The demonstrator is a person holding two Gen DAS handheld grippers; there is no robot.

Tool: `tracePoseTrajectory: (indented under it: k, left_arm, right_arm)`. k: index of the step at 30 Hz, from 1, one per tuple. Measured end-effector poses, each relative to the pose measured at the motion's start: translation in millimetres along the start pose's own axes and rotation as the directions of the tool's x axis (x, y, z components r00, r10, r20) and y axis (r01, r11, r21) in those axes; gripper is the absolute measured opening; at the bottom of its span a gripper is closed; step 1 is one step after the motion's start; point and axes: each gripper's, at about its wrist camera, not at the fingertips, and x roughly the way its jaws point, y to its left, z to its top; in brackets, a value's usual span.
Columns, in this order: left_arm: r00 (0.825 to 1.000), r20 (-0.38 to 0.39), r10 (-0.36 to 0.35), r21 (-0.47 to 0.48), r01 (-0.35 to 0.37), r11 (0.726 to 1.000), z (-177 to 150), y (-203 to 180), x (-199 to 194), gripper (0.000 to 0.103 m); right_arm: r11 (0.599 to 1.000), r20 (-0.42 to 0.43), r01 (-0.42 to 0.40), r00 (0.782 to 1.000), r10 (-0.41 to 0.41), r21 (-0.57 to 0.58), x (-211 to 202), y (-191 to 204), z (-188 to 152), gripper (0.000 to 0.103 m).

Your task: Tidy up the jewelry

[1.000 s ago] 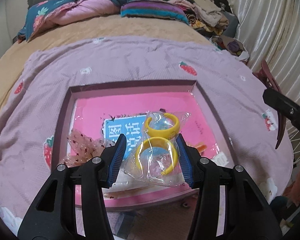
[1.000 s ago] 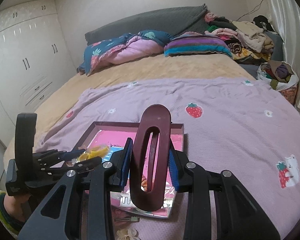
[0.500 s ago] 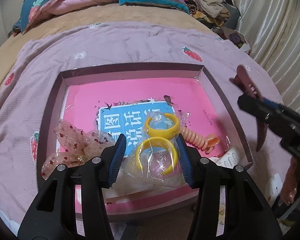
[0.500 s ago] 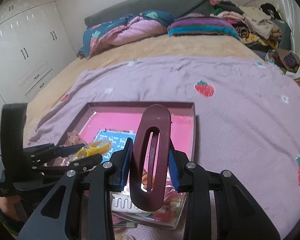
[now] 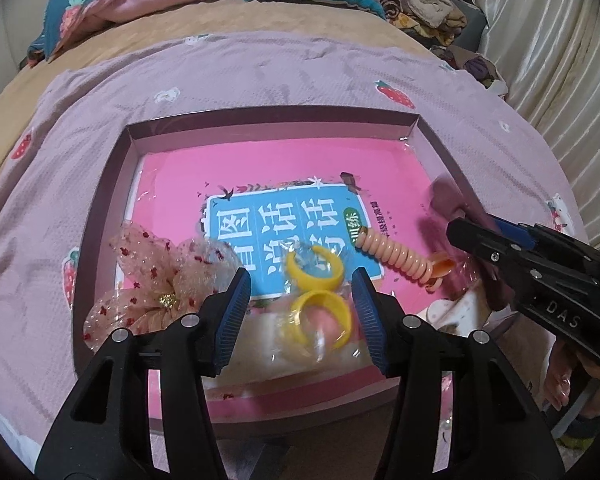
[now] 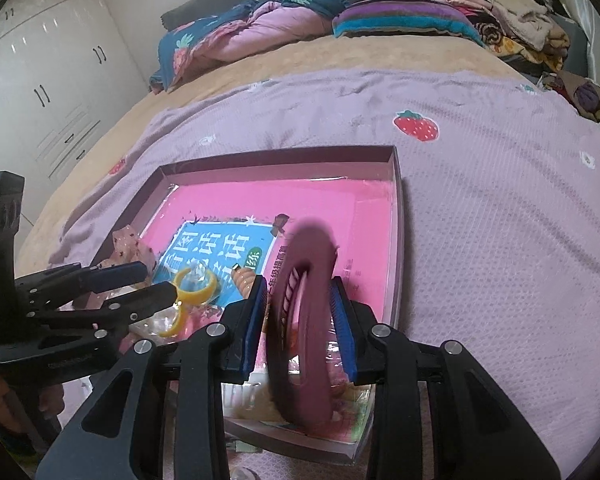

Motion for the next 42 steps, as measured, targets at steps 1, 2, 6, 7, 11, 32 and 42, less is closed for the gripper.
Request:
tracePoseTrajectory:
  k: [1, 2, 6, 7, 11, 32, 42]
  left_arm:
    - [1.0, 0.002, 0.0, 0.001, 0.0, 1.0, -1, 0, -2, 0.044]
    - [1.0, 0.005, 0.003, -0.002, -0.003, 1.0, -2, 1, -4, 0.044]
    - [1.0, 0.017, 0.01, -0.018, -0.01, 1.0, -4, 3, -11, 0.045]
    - [1.0, 0.019, 0.012, -0.02, -0.011, 1.0, -5, 4, -13, 0.047]
    - [0.999, 0.028, 0.019, -0.028, -0.018, 0.999, -5, 4, -19, 0.049]
    - [0.99, 0.133, 0.053, -0.057, -0.046, 0.997, -14, 0, -82, 0.083]
    - [0.978, 0.201, 0.06, -0.075, -0.046, 0.996, -21, -3, -121, 0.093]
  right_arm:
    - [1.0, 0.0, -0.002, 1.0, 0.002, 0.002, 0, 0, 0, 0.031]
    - [1.0, -0.001, -0.004, 1.0, 0.004, 0.004, 0, 0, -1, 0.031]
    - [1.0, -0.006, -0.007, 1.0, 0.007, 0.015, -1, -1, -2, 0.033]
    - [1.0, -0.003, -0.007, 1.0, 0.007, 0.016, -2, -1, -2, 0.033]
    - [1.0, 0.013, -0.009, 1.0, 0.008, 0.025, -11, -2, -3, 0.035]
    - [0.995, 0.196, 0.055, 0.978, -0.071, 0.086, -99, 0, -14, 0.087]
    - [0.993, 0.245, 0.067, 0.965, -0.091, 0.102, -135, 5, -27, 0.092]
